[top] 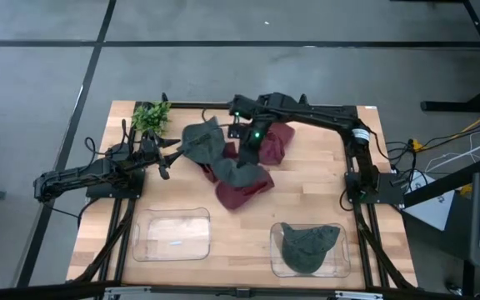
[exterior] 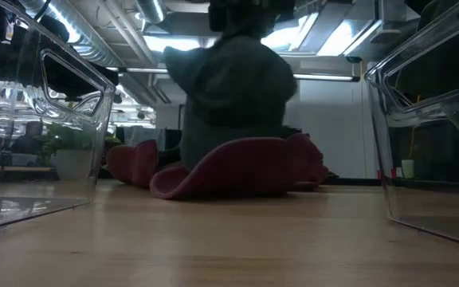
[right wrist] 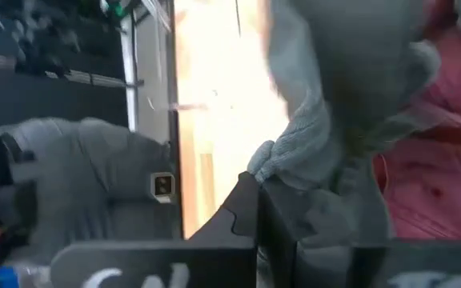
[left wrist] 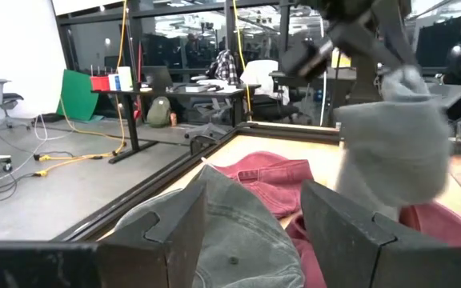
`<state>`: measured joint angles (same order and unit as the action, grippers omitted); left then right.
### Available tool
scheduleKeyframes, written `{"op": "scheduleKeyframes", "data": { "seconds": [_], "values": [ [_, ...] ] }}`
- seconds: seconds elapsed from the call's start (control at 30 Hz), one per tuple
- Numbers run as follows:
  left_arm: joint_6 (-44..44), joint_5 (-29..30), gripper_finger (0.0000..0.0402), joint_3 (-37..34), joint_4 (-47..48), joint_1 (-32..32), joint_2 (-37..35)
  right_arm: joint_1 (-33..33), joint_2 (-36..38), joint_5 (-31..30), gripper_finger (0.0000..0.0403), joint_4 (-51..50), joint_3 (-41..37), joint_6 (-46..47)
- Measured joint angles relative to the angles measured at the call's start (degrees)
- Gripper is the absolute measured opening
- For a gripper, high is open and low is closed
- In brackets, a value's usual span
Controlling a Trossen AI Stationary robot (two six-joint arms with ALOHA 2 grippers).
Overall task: Pick & Place hat
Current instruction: Put the right black cap into the right transparent bin
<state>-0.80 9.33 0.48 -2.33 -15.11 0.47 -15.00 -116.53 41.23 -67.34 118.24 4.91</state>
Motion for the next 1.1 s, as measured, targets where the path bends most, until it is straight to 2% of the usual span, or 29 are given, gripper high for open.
{"op": "scheduleKeyframes", "data": {
  "seconds": [0.23, 0.43, 0.6, 0.93, 1.1],
  "values": [
    [0.0, 0.0, 0.0198, 0.0, 0.0, 0.0, 0.0, -2.1, 0.0, -13.3, 0.0005, 0.1, -3.3, -4.4],
    [0.0, 0.0, 0.0198, 0.0, 0.0, 0.0, 0.0, -4.2, 0.0, -15.7, 0.0005, -2.2, -3.3, -7.5],
    [0.0, 0.0, 0.0198, 0.0, 0.0, 0.0, 0.0, -5.8, 0.0, -22.1, 0.0005, -7.6, -3.3, -11.3],
    [0.0, 0.0, 0.0198, 0.0, 0.0, 0.0, 0.0, -8.0, 0.4, -22.1, 0.0005, -14.3, -3.3, -20.9],
    [0.0, 0.0, 0.0198, 0.0, 0.0, 0.0, 0.0, -8.6, 1.0, -17.7, 0.0005, -15.5, -3.3, -24.9]
  ]
}}
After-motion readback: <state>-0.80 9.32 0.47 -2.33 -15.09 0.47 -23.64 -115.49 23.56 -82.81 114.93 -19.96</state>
